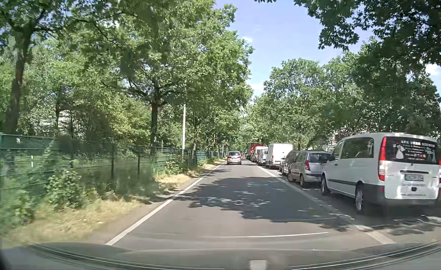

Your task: Follow the waypoints while adhering to traffic rules and regulations

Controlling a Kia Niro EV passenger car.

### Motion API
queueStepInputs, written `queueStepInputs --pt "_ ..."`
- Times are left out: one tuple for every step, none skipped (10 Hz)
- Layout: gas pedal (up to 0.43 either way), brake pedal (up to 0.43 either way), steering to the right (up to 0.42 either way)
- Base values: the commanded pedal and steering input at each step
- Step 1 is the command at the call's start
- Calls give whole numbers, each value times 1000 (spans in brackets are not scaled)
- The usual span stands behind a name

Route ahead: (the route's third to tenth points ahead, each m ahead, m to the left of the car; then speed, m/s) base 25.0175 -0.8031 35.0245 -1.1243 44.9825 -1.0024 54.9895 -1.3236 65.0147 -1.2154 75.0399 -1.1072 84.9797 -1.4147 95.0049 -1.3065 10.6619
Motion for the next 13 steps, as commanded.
queueStepInputs --pt "28 30 0" --pt "28 30 1" --pt "28 30 1" --pt "28 30 1" --pt "28 30 1" --pt "28 30 1" --pt "28 30 1" --pt "28 30 1" --pt "28 30 1" --pt "28 30 1" --pt "28 30 1" --pt "28 30 1" --pt "28 30 1"
